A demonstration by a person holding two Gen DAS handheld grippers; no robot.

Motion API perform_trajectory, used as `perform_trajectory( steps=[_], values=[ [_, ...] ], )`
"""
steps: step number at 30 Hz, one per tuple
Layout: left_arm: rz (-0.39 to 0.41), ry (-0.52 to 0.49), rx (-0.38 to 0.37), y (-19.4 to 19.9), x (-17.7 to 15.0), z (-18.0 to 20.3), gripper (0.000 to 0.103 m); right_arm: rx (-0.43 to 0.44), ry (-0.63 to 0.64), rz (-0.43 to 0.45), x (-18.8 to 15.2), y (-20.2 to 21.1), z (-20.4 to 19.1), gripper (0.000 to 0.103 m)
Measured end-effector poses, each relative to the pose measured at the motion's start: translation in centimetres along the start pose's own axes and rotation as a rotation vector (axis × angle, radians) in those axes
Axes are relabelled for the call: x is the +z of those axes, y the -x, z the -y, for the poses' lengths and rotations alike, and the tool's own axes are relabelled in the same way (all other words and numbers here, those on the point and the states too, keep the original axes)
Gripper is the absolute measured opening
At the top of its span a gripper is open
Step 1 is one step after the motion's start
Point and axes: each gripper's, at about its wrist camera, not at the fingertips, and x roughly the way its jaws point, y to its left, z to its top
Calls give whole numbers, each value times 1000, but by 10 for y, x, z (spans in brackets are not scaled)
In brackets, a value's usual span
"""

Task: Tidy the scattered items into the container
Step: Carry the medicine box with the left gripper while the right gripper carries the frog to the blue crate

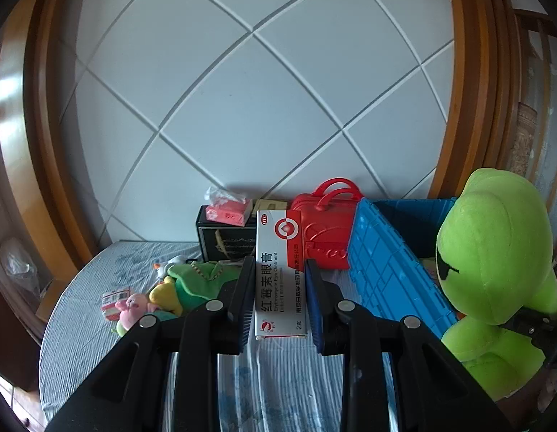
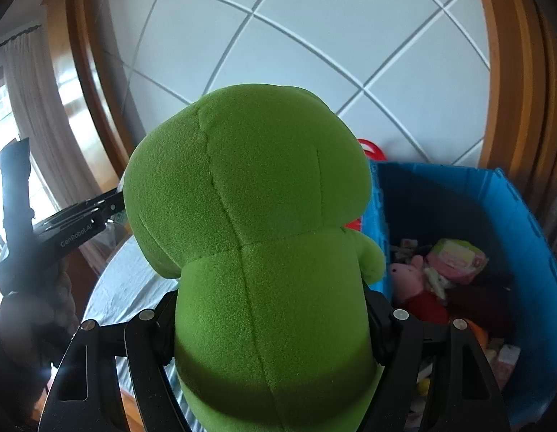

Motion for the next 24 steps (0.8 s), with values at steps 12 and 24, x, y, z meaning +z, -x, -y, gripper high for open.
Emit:
perform_trajectory(
  steps=[12,24],
  values=[
    [1,-149,-202,-44,44,131,26,-174,-162,58,-6,50,115,77],
    [-63,-256,-332,-105,63,238,26,-308,-264,62,-14,77,205,77]
  ],
)
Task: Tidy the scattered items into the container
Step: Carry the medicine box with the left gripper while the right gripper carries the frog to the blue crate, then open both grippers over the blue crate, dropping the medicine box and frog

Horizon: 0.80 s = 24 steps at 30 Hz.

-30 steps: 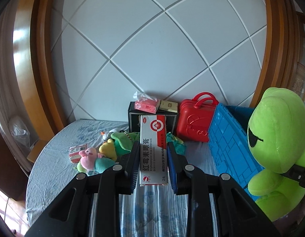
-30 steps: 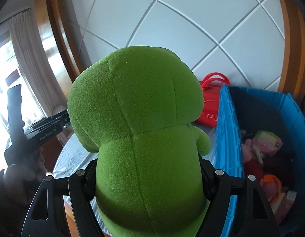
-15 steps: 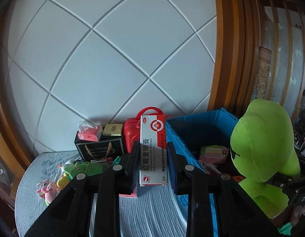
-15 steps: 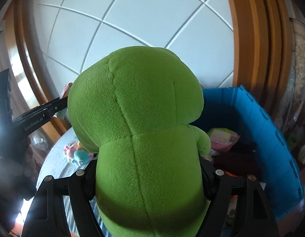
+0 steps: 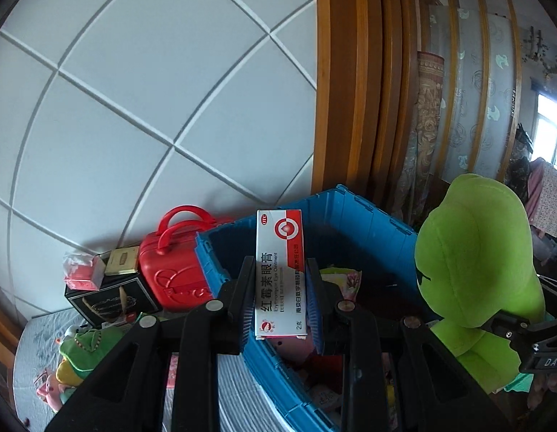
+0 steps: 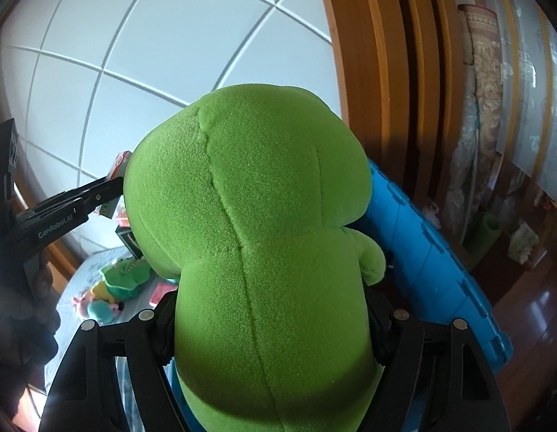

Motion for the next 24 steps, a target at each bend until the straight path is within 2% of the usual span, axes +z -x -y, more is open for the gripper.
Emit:
perform_trajectory(
  steps=[15,18,19,20,21,22,23,24],
  values=[
    [-77,-8,-46,-82,27,30,26,-62,-46,-53,1,-36,50,79],
    [-91,2,-64,-93,33,32,26,-65,-43,-58,6,-41,55,88],
    [-101,9,-69,-97,35,33,26,-69,-43,-58,8,-43,56,94],
    [-107,15,-58,-100,37,33,30,-74,-43,-54,9,-42,56,102],
    [-104,22,-43,-101,38,33,57,-79,-45,-41,11,-41,57,103],
    [-89,37,-40,-100,40,32,93,-82,-47,-31,12,-37,52,103],
    [-63,51,-39,-97,41,30,102,-80,-48,-23,14,-36,52,103],
    [-51,56,-40,-95,43,28,103,-79,-49,-17,16,-35,53,103]
  ],
)
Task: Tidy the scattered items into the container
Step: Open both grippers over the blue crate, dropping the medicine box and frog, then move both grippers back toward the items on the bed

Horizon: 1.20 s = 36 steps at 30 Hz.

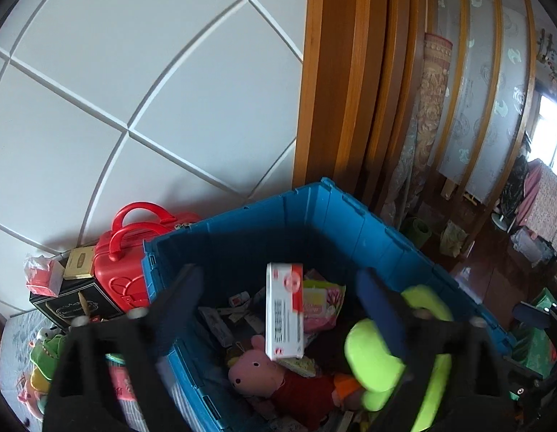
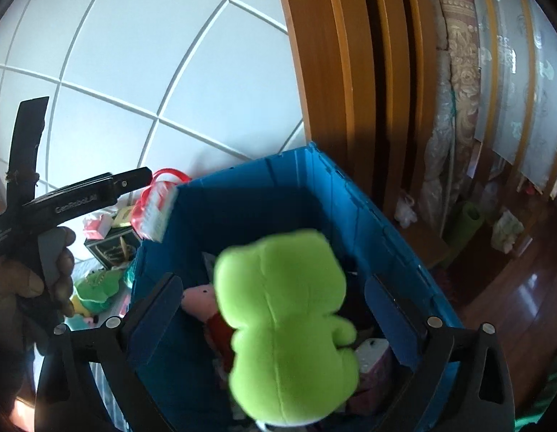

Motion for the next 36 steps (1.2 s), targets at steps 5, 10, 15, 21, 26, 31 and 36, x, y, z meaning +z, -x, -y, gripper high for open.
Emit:
perform_trajectory(
  steps=[5,10,15,21,26,31,36],
  values=[
    [-23,8,-4,-7,0,-8,103,2,4,-5,1,-4,1,103],
    [-47,21,9,-11,-10,-18,103,13,1,-15,0,-7,-1,103],
    [-52,43,21,-3,-26,-32,103,38,5,-17,-5,-9,-10,103],
    [-60,68,55,12,-51,-56,103,78,29,-18,-11,-14,-29,103],
    [-70,114,90,27,-75,-87,103,109,61,-20,-15,-17,-54,103],
    [-84,160,120,43,-97,-119,103,140,103,-31,-20,-22,-85,103],
    [-82,206,159,63,-114,-155,103,161,142,-37,-24,-25,-118,103]
  ],
)
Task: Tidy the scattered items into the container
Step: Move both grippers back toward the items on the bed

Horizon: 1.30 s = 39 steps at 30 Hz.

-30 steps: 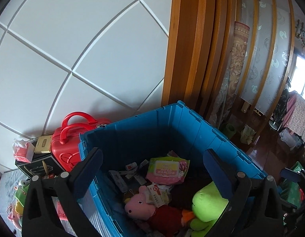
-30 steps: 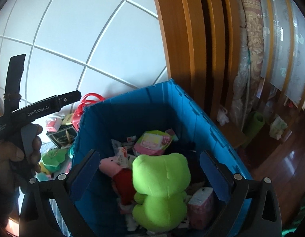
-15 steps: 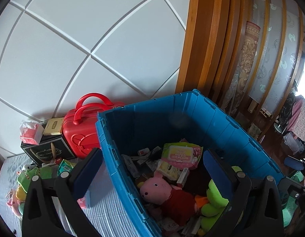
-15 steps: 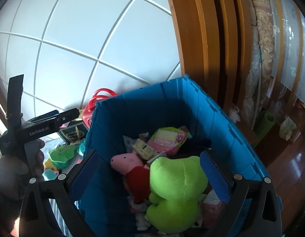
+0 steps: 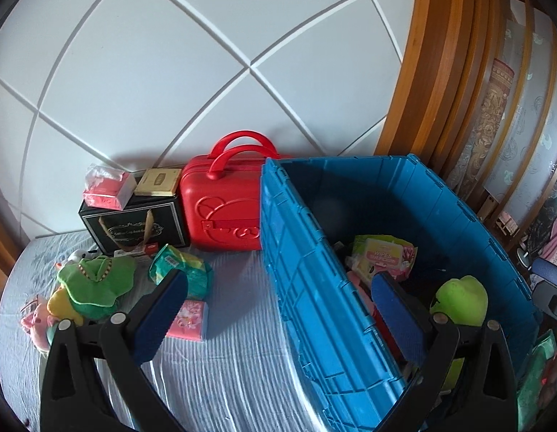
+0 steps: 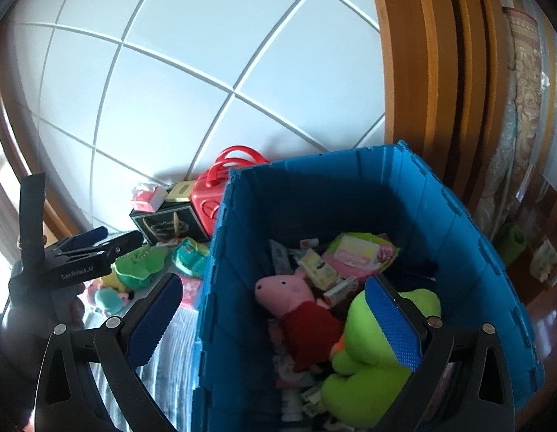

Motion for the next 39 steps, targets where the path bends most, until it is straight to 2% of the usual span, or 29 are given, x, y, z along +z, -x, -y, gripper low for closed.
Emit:
perform_trajectory(
  steps=[9,23,33,39],
  values=[
    [-10,89,95,24,-29,-88,103,24,85,-9,-4,-19,-70,103],
    [-70,238,269,49,-93,-235,103,94,158,-89,-24,-82,-175,103],
    [-162,351,363,26,-146,-328,103,110,218,-182,-55,-165,-231,103],
    [-206,487,419,-2,-177,-383,103,97,243,-250,-77,-212,-251,103]
  ],
)
